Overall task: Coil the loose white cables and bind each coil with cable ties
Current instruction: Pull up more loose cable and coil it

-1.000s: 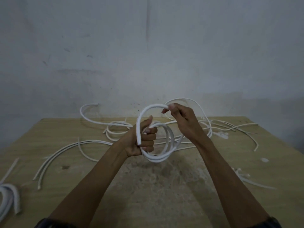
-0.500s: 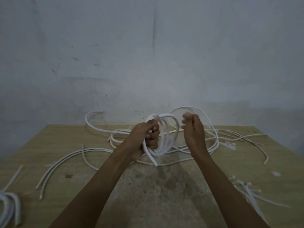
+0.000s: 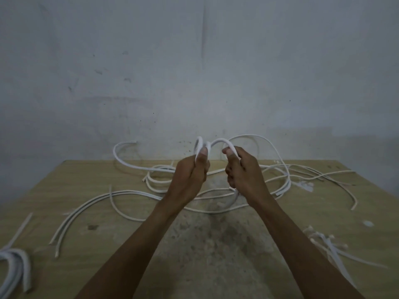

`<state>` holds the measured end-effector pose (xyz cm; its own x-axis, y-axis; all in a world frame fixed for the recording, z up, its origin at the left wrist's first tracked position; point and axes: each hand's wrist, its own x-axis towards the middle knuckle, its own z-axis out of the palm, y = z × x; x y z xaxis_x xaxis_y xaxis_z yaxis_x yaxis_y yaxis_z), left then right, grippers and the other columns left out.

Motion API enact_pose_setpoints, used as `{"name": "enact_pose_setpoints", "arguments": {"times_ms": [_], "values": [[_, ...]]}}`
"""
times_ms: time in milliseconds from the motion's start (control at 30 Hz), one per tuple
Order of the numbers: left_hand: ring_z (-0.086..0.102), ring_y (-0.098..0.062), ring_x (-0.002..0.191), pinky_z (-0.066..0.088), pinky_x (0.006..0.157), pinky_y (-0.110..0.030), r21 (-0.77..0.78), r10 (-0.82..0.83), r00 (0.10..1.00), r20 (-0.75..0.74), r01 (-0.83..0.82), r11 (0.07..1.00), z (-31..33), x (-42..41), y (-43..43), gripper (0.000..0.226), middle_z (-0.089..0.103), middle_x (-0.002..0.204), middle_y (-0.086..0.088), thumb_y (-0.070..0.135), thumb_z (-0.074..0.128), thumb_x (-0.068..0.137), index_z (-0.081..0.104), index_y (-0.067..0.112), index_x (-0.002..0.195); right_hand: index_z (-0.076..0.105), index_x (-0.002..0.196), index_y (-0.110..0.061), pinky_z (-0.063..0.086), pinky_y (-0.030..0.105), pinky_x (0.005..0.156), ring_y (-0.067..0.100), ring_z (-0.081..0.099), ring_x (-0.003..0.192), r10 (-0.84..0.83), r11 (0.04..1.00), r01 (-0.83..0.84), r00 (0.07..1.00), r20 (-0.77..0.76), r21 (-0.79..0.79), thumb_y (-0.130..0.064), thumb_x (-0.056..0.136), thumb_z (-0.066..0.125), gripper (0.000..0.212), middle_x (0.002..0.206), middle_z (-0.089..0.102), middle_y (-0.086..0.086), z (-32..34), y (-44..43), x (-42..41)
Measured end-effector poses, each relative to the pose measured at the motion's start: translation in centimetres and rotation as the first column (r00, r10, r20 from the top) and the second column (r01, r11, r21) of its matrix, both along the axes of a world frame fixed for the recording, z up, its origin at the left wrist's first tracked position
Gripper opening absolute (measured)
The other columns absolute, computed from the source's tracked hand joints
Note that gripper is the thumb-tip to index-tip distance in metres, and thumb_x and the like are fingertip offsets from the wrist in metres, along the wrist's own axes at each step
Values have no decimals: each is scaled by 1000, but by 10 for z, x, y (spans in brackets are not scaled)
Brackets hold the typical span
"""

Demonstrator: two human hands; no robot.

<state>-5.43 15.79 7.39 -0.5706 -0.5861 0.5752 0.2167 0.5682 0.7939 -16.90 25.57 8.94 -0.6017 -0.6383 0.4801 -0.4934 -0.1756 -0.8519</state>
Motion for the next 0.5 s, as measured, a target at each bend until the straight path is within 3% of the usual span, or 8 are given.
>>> {"name": "enact_pose_setpoints", "arguments": {"times_ms": [133,200,267,300,367,433,500], "values": [[26,-13,40,24,47,-21,381,-30,980,-197,104,919,11,-1,-5,55,29,49,-2,51,33,104,42,14,64,61,129,-15,39,10,59,-4,57,63,-84,994,54,940,-331,-98,-35,105,44,35,74,58,-19,3,0,30],[38,-17,44,31,47,-24,429,-9,971,-237,113,896,11,0,-8,56,38,52,-11,53,36,102,50,10,69,51,143,-17,48,18,61,3,65,71,-50,997,15,893,-446,-81,-43,105,40,47,88,70,-9,0,0,45],[58,-24,56,47,53,-29,521,-6,972,-236,132,843,14,-1,-7,55,60,63,-13,53,38,101,63,11,76,42,151,-18,50,26,60,15,70,73,-77,997,59,818,-570,-50,-52,104,33,59,93,74,3,-7,-3,56],[63,-22,58,52,54,-28,602,-19,972,-236,161,782,17,-2,-8,56,65,65,-9,55,39,99,66,11,78,41,151,-16,46,24,56,17,68,68,-125,992,104,758,-640,-71,-53,103,32,61,88,74,5,-11,-5,60],[56,-16,46,47,46,-23,744,-74,956,-282,267,612,22,-4,-13,58,58,57,-4,61,43,96,61,12,70,45,148,-9,34,17,52,14,62,56,-213,976,176,624,-752,-131,-49,104,32,61,78,72,5,-16,-7,67],[46,-13,43,42,42,-21,811,-105,921,-374,380,445,29,-3,-12,56,48,53,-1,61,48,93,52,15,62,49,145,-5,37,17,52,13,65,60,-262,963,198,552,-792,-180,-50,105,31,62,95,76,6,-20,-9,71],[48,-13,43,44,42,-20,818,-135,895,-425,444,365,33,-2,-5,56,48,51,0,60,45,95,49,14,62,57,138,-5,50,22,57,16,71,77,-319,947,198,521,-791,-252,-51,103,39,61,117,73,9,-18,-11,68]]}}
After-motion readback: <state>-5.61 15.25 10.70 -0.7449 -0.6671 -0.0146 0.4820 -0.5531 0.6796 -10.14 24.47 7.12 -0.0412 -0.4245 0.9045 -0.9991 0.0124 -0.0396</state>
